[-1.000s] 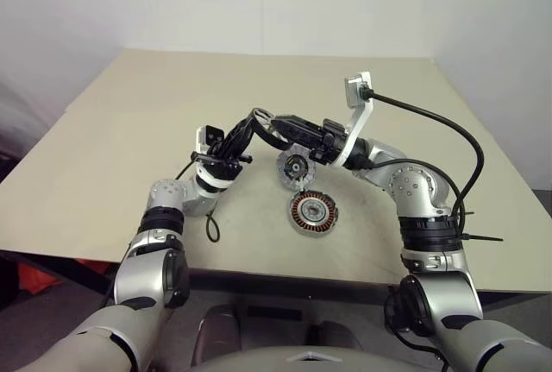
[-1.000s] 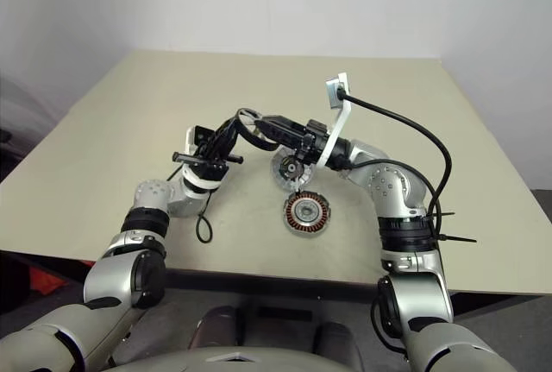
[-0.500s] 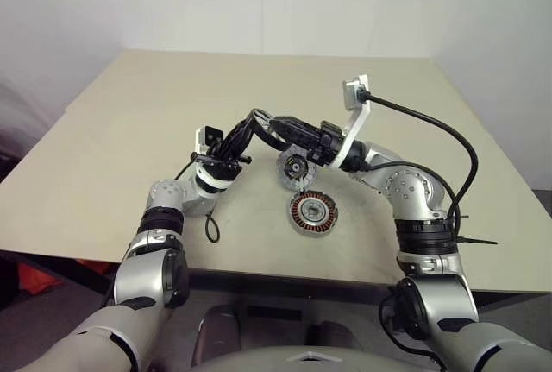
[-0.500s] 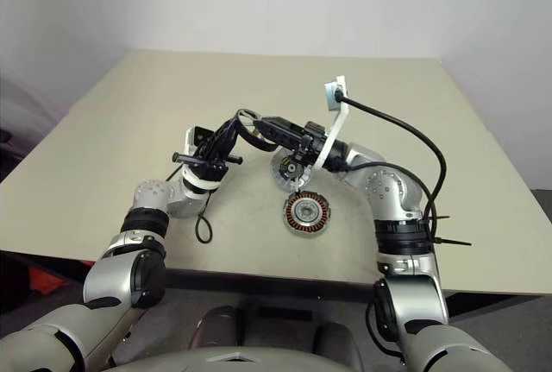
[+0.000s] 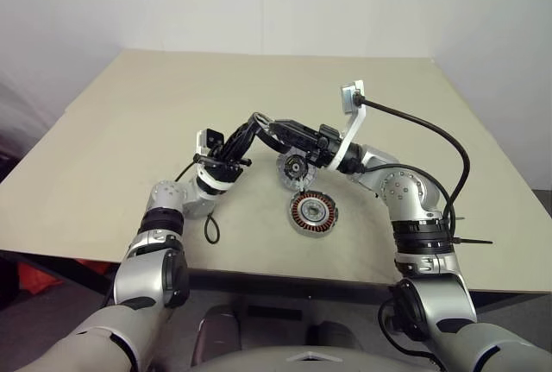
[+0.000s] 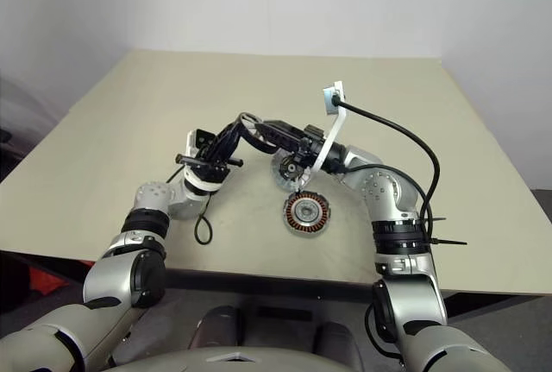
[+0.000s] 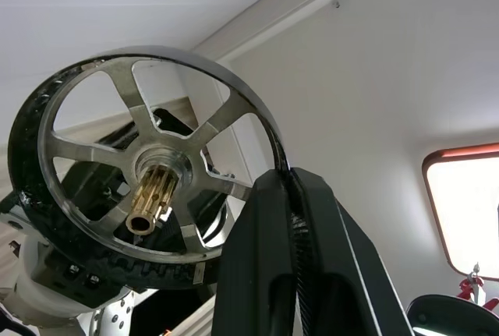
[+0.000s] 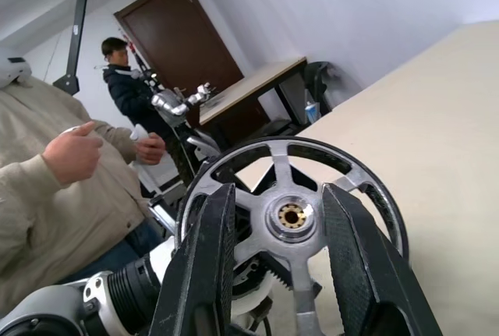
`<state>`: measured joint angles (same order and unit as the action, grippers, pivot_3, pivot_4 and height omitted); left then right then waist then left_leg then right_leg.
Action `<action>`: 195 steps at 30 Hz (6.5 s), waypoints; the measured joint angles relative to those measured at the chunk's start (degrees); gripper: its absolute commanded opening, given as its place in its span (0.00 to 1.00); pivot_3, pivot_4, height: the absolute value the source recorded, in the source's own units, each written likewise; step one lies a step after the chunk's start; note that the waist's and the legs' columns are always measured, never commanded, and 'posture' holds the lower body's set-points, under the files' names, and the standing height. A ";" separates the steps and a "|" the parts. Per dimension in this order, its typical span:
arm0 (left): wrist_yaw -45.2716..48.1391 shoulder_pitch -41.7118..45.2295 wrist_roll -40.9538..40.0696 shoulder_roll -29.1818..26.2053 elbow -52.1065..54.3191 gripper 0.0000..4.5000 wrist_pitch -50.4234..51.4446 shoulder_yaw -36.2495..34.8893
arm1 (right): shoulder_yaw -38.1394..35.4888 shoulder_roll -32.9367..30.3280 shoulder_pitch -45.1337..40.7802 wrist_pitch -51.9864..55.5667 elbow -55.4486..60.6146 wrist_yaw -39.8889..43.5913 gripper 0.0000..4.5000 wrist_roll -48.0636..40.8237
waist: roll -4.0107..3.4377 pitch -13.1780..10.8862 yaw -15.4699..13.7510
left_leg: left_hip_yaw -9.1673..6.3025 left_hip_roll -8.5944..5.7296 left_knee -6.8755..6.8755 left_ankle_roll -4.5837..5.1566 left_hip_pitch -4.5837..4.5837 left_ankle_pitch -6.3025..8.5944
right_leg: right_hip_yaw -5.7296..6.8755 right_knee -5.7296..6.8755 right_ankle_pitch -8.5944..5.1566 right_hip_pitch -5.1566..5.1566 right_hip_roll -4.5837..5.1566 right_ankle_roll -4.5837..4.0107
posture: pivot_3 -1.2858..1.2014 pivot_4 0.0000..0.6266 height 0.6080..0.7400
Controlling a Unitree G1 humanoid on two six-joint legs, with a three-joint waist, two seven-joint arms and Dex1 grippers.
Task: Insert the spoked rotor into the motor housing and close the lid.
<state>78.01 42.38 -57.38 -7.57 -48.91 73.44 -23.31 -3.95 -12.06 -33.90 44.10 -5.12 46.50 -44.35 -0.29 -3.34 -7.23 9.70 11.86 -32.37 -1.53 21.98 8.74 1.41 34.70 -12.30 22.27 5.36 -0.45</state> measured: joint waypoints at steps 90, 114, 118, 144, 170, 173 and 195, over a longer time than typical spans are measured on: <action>2.44 0.56 2.36 0.72 -2.17 0.00 -2.95 -0.14 | 0.26 1.36 -0.77 -2.60 -1.17 0.24 0.06 4.40 | 0.00 0.00 0.00 | 0.00 0.00 0.03 0.00 0.00 0.00 | 0.00 -0.01 0.00 0.01 0.00 0.00 | 0.52 0.00 1.00; -11.48 -0.31 7.08 5.75 3.45 0.00 -23.39 -1.80 | -1.97 0.74 -0.98 -5.08 -5.13 -1.93 0.06 9.52 | 0.03 -0.02 -0.07 | 0.01 0.01 0.06 -0.01 0.02 -0.01 | 0.01 -0.02 0.00 0.03 0.01 0.00 | 0.52 0.00 1.00; -17.99 -1.21 10.69 8.36 6.96 0.00 -31.81 -0.44 | -3.23 0.39 -0.58 -6.01 -7.39 -3.16 0.06 11.02 | 0.06 -0.03 -0.35 | 0.01 0.00 0.02 -0.01 0.03 -0.01 | 0.01 -0.02 0.00 0.00 0.07 0.00 | 0.52 0.00 1.00; -25.61 -2.89 7.00 7.67 8.60 0.76 -29.56 -2.44 | -0.18 1.62 -0.58 -6.56 -6.52 -0.35 0.06 11.88 | 0.07 -0.06 -0.06 | 0.05 0.01 0.07 -0.03 0.08 -0.02 | 0.00 -0.05 0.00 0.09 0.02 0.00 | 0.52 0.00 1.00; -26.05 -13.88 10.54 1.60 17.75 0.76 -30.09 3.46 | 4.75 -9.79 0.69 -12.89 0.01 3.87 0.06 18.74 | 0.09 -0.08 0.03 | 0.04 0.03 0.09 -0.07 0.02 -0.05 | -0.01 -0.02 -0.01 0.07 -0.01 0.01 | 0.52 0.00 1.00; -28.73 -14.81 14.38 1.02 19.29 0.76 -34.30 5.04 | 4.62 -14.35 5.11 -11.77 5.38 4.66 0.06 18.87 | 0.10 -0.08 -0.16 | 0.04 0.02 0.07 -0.05 0.03 -0.03 | -0.01 -0.06 -0.01 0.03 0.00 0.03 | 0.52 0.00 1.00; -34.91 -6.41 16.05 -5.07 20.54 0.76 -21.32 9.09 | 4.17 -16.01 17.27 0.30 20.46 -2.91 0.06 13.15 | 0.09 -0.07 -0.02 | 0.05 0.02 0.05 -0.08 -0.03 -0.05 | -0.05 0.04 -0.01 0.07 -0.01 0.03 | 0.52 0.00 1.00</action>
<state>43.09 35.97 -41.33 -12.64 -28.37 52.12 -14.21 0.22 -28.07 -16.63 44.40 15.35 43.59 -31.19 -0.20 -3.42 -7.25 9.74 11.88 -32.32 -1.61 21.94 8.69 1.37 34.73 -12.31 22.34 5.35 -0.43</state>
